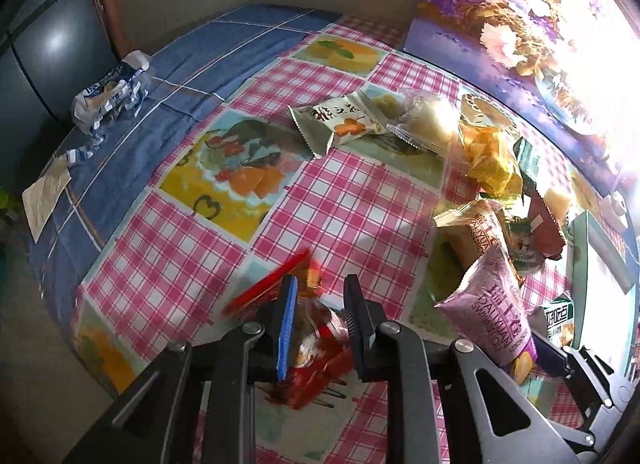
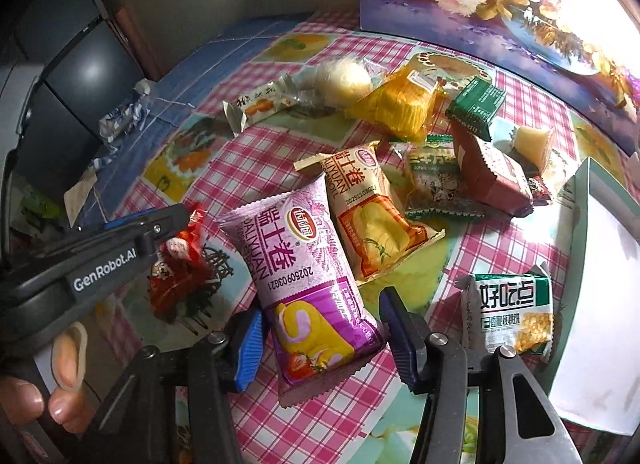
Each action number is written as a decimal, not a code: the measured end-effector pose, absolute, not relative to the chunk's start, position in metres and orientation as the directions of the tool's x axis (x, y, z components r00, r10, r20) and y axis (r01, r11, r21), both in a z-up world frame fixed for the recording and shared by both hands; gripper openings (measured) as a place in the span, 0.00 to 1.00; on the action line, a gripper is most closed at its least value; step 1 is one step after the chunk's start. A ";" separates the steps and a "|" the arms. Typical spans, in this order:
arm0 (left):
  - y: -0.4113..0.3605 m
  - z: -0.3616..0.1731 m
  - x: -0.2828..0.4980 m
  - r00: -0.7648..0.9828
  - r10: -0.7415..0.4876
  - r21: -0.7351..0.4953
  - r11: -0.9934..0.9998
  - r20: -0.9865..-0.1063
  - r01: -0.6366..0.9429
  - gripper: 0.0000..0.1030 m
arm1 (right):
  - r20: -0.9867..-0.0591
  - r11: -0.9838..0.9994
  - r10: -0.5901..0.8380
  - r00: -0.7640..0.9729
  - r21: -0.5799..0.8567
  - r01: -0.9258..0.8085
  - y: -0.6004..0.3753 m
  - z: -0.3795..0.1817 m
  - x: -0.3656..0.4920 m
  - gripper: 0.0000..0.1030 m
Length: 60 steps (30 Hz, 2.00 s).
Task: Organize snacks
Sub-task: 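Close the left tool on the red bag while the right tool grips the pink swiss-roll bag, then lift the red bag with the left tool while the right tool carries the pink bag to the white tray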
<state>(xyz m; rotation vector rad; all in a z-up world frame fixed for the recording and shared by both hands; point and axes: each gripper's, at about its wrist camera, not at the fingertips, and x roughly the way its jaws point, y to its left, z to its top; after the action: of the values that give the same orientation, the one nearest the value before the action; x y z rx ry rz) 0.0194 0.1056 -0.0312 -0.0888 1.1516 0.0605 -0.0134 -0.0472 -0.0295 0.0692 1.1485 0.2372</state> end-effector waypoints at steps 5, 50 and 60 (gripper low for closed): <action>0.107 -0.037 0.020 0.376 0.006 -0.038 0.993 -0.927 -0.111 0.34 | -0.893 0.972 0.231 0.387 0.192 -0.136 -0.052 -0.026 -0.013 0.55; 0.078 -0.014 0.011 0.394 0.034 -0.001 0.996 -0.918 -0.087 0.50 | -0.868 0.953 0.281 0.410 0.302 -0.014 -0.091 -0.004 -0.017 0.54; -0.035 0.036 0.022 0.462 -0.036 0.029 0.991 -0.886 0.134 0.51 | -0.873 0.925 -0.007 0.488 0.180 0.334 -0.196 0.013 -0.016 0.54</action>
<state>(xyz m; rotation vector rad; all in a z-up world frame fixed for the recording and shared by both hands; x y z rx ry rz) 0.0222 -0.0354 0.0359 0.0995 1.0857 -0.1046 -0.0158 -0.1956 0.0132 0.3480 1.0454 -0.2119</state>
